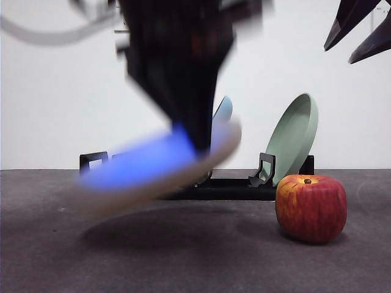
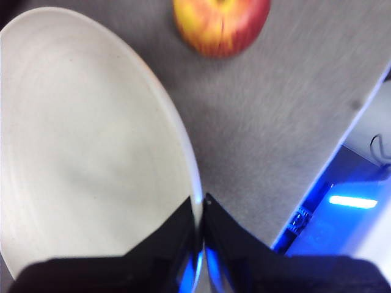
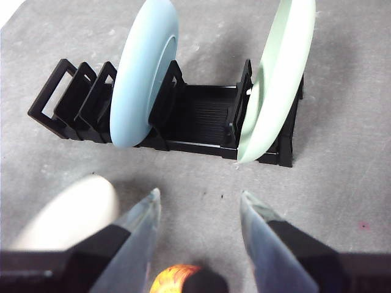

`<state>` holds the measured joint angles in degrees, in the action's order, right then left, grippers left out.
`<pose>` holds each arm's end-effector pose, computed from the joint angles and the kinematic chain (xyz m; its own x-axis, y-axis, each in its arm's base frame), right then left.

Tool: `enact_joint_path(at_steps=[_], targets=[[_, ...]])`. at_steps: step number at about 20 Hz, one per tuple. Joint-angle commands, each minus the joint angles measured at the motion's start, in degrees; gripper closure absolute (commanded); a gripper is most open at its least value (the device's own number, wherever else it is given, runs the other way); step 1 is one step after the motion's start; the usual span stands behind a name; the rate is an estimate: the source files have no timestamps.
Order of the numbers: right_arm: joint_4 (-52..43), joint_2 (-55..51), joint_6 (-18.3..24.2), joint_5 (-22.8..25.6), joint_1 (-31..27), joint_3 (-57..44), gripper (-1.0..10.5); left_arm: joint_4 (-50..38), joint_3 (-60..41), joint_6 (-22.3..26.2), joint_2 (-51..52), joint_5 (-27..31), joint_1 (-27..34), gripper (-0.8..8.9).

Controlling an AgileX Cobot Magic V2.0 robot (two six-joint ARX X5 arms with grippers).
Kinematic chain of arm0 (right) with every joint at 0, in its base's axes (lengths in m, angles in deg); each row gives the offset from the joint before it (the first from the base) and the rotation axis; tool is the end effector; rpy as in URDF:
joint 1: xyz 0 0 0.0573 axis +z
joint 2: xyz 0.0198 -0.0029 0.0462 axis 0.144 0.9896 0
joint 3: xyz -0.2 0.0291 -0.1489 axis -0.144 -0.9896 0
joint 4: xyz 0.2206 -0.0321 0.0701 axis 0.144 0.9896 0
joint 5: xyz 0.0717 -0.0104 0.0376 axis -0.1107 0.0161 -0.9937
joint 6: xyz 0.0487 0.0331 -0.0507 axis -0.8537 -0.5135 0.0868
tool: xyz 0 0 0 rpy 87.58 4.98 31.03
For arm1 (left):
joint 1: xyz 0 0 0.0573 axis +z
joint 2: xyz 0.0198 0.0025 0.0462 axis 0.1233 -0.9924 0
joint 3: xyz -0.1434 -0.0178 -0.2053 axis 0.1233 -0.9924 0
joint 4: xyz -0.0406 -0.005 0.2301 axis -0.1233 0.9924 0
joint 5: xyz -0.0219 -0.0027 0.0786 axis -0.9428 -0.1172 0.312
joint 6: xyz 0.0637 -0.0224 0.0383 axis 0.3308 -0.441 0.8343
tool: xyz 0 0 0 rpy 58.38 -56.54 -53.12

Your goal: Take the yellow plate from the plate rack,put the plate on the table,take the apple from the table,put the apple in the plate

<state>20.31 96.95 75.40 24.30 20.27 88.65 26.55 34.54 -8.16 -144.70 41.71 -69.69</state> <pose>0.2242 0.0642 0.2854 0.7211 0.4148 -0.5550 -0.3225 0.9099 0.2610 0.1527 -0.2634 0.1968 0.3918 -0.2625 -0.8818 0.7782 0.6058 0.1654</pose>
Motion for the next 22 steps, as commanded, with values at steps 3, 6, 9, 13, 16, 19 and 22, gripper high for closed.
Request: enact_joint_path(at_steps=[3, 6, 9, 13, 16, 19, 22], targets=[[-0.4, 0.2, 0.3, 0.2, 0.0, 0.2, 7.3, -6.1, -3.8, -0.5, -5.9, 0.3, 0.0, 8.22], [-0.4, 0.2, 0.3, 0.2, 0.0, 0.2, 7.3, -7.5, -3.8, -0.5, -8.3, 0.4, 0.0, 8.22], [-0.4, 0.2, 0.3, 0.1, 0.0, 0.2, 7.3, -8.2, -3.8, -0.5, -8.3, 0.3, 0.0, 8.04], [-0.3, 0.2, 0.3, -0.2, 0.1, 0.2, 7.2, -8.1, -3.8, -0.5, -8.3, 0.3, 1.0, 5.21], [-0.2, 0.2, 0.3, -0.3, 0.1, 0.2, 7.2, -8.2, -3.7, -0.7, -6.9, 0.5, 1.3, 5.21], [0.1, 0.2, 1.2, -0.3, 1.4, 0.2, 6.5, -8.9, -3.7, -0.8, -1.0, 3.4, 1.2, 5.21], [0.9, 0.3, 3.1, -0.1, 4.6, 0.2, 5.0, -10.1, -3.7, -0.9, 8.7, 6.6, 1.5, 5.21]])
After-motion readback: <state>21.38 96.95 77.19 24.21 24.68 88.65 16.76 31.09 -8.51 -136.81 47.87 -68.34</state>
